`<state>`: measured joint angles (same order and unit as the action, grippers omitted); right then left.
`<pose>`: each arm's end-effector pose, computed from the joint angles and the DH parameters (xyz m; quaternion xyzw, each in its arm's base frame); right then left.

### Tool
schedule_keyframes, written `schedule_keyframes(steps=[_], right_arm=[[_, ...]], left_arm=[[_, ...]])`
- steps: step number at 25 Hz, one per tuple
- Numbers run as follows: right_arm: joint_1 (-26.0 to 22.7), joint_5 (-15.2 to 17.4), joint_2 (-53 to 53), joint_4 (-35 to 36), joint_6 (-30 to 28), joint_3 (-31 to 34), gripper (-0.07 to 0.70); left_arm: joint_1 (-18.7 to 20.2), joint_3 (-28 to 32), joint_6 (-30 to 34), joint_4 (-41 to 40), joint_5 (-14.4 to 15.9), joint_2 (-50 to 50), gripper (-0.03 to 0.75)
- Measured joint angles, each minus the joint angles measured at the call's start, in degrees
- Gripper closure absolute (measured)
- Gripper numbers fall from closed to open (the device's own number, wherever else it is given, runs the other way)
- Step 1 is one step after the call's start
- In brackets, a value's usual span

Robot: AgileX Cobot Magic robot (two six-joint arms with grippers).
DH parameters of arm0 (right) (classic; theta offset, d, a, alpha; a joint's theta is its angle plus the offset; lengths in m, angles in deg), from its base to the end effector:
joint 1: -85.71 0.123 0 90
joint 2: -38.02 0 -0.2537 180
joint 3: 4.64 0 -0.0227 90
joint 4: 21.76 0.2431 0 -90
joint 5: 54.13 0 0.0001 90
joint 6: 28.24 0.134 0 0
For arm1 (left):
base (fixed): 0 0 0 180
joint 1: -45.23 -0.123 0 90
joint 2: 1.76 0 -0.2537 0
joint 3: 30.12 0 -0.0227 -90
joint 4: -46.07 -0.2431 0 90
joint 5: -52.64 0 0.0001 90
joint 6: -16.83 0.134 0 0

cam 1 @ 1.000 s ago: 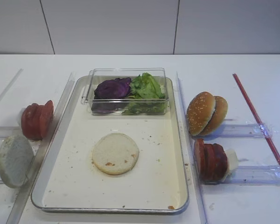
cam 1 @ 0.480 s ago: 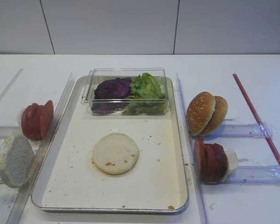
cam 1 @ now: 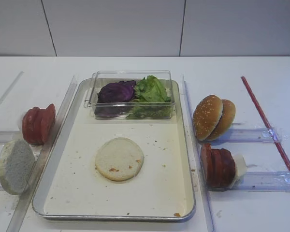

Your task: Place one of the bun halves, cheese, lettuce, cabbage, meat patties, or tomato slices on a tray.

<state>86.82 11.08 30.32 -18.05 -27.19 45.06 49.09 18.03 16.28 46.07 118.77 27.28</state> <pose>0.0537 0.0089 0.2350 -0.0027 0.8767 0.0413 0.4792 0.0900 -0.0061 0.2147 0.0274 0.9488 -0.0121 0.3144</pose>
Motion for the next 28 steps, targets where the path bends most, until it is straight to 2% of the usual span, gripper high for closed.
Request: schedule_keyframes(steps=[10,28], right_arm=[[0.0,0.0,0.0,0.0,0.0,0.0,-0.06],[0.0,0.0,0.0,0.0,-0.4,0.0,-0.06]], left_arm=[[0.0,0.0,0.0,-1.1,0.2,-11.2,0.286],[0.0,0.0,-0.1,-1.4,0.5,-21.1,0.287]])
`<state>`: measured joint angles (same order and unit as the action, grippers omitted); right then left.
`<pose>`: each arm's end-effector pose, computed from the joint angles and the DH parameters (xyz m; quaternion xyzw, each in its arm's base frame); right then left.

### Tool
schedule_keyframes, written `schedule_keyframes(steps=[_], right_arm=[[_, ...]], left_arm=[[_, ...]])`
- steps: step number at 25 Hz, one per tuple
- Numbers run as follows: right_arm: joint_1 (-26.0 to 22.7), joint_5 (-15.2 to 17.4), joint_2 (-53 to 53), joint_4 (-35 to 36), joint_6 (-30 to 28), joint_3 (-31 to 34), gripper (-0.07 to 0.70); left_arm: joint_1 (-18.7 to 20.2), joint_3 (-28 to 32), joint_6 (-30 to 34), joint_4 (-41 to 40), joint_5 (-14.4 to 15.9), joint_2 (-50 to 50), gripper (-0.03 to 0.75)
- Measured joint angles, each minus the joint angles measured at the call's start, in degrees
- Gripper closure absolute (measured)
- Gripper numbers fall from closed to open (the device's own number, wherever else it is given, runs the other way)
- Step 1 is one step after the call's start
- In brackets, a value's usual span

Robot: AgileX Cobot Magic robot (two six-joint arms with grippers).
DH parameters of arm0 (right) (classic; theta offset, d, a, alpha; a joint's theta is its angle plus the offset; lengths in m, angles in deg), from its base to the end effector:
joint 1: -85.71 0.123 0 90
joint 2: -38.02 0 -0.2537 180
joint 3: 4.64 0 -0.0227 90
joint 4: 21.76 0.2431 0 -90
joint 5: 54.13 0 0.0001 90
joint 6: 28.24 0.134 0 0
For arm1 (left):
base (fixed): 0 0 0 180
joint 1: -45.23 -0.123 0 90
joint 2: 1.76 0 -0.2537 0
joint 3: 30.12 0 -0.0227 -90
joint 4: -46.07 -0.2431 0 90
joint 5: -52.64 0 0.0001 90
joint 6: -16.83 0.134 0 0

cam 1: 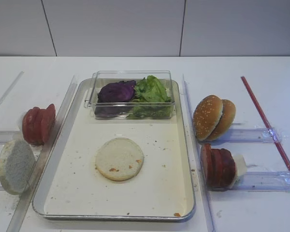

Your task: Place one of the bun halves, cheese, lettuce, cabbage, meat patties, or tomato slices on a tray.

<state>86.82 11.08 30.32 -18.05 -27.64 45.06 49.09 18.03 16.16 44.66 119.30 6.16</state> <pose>0.0537 0.0089 0.2350 -0.0061 0.8767 0.0395 0.4794 0.0505 -0.0004 0.2400 0.0233 0.8773 -0.0067 0.4793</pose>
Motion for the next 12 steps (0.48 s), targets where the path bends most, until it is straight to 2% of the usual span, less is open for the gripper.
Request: schedule_keyframes(steps=[12], right_arm=[[0.0,0.0,0.0,0.0,-0.1,0.0,-0.06]], left_arm=[[0.0,0.0,-2.3,-1.2,0.1,0.0,0.287]])
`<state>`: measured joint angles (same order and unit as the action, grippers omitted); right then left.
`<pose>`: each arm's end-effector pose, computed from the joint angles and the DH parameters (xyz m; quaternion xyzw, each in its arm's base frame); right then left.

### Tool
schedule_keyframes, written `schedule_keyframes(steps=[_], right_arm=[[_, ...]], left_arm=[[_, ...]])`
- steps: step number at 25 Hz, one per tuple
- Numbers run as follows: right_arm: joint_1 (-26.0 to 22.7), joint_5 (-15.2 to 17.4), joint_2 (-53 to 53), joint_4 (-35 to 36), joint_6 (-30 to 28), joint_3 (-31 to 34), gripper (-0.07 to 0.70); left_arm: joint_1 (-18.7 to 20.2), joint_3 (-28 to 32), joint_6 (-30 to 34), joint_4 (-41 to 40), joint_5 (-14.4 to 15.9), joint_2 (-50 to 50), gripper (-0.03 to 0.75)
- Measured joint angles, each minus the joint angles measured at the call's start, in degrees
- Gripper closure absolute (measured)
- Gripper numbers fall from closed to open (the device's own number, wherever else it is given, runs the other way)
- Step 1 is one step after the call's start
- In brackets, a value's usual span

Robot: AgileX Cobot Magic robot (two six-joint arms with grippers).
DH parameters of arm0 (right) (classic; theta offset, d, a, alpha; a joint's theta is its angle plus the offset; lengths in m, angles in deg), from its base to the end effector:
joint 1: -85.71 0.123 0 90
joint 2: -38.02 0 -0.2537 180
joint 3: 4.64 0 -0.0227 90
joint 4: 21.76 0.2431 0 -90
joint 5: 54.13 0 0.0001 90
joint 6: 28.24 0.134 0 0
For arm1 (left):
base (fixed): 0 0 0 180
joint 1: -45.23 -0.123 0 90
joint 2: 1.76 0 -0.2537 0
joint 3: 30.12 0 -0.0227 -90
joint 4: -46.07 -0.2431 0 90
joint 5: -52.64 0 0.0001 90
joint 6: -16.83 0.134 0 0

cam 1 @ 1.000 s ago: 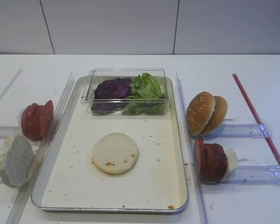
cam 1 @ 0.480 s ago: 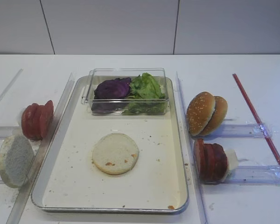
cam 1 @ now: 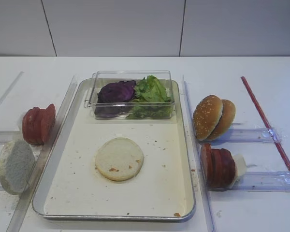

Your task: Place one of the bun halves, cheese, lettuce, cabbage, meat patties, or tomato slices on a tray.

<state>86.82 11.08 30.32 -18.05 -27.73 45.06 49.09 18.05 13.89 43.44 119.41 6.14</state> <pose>0.0537 0.0089 0.2350 -0.0068 0.8767 0.0391 0.4794 0.0505 0.0023 0.2398 0.0049 0.8779 -0.0056 0.4788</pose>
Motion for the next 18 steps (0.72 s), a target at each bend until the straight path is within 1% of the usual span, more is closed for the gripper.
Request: schedule_keyframes(steps=[2,7,18], right_arm=[[0.0,0.0,0.0,0.0,0.0,0.0,-0.06],[0.0,0.0,0.0,0.0,0.0,0.0,-0.06],[0.0,0.0,0.0,0.0,0.0,0.0,-0.06]], left_arm=[[0.0,0.2,-1.1,0.0,0.4,0.0,0.287],[0.0,0.2,-1.1,0.0,0.8,0.0,0.287],[0.0,0.2,-1.1,0.0,0.8,0.0,0.287]])
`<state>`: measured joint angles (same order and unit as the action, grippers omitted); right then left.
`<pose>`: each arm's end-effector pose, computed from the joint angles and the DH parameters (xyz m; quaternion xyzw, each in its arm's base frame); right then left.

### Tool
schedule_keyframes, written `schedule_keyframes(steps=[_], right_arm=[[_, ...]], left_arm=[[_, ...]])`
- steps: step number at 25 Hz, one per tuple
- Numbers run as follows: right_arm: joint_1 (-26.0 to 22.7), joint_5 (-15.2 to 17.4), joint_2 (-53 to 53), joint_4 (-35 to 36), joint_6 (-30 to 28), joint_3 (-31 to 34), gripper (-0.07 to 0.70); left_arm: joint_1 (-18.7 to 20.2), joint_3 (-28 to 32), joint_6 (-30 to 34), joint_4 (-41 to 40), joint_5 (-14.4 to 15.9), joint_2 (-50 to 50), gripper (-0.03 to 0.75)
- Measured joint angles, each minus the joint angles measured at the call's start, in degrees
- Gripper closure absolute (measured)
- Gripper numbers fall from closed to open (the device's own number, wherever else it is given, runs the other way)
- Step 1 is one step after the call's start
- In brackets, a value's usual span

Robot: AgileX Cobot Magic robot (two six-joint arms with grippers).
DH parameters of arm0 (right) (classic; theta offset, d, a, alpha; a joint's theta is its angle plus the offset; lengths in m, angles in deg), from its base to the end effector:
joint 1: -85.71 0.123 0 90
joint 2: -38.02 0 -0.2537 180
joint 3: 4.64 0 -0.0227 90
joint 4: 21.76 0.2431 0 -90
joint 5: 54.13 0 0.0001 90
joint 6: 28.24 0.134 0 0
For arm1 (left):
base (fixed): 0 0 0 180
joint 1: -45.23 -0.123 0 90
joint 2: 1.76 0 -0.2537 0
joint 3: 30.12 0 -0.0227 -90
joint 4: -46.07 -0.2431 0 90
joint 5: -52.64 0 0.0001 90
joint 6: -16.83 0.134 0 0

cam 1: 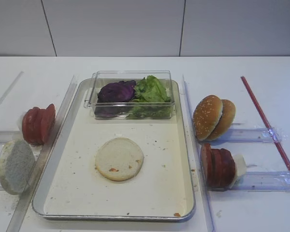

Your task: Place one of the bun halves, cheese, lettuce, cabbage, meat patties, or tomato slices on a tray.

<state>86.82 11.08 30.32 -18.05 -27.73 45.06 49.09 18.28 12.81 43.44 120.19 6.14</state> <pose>0.0537 0.0089 0.2350 -0.0068 0.8767 0.0391 0.4794 0.0498 0.0023 0.2370 -0.0035 0.8821 -0.0095 0.4710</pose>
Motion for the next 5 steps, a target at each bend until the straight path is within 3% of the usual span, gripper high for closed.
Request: schedule_keyframes(steps=[5], right_arm=[[0.0,0.0,0.0,0.0,0.0,0.0,-0.06]], left_arm=[[0.0,0.0,0.0,0.0,0.0,0.0,0.287]])
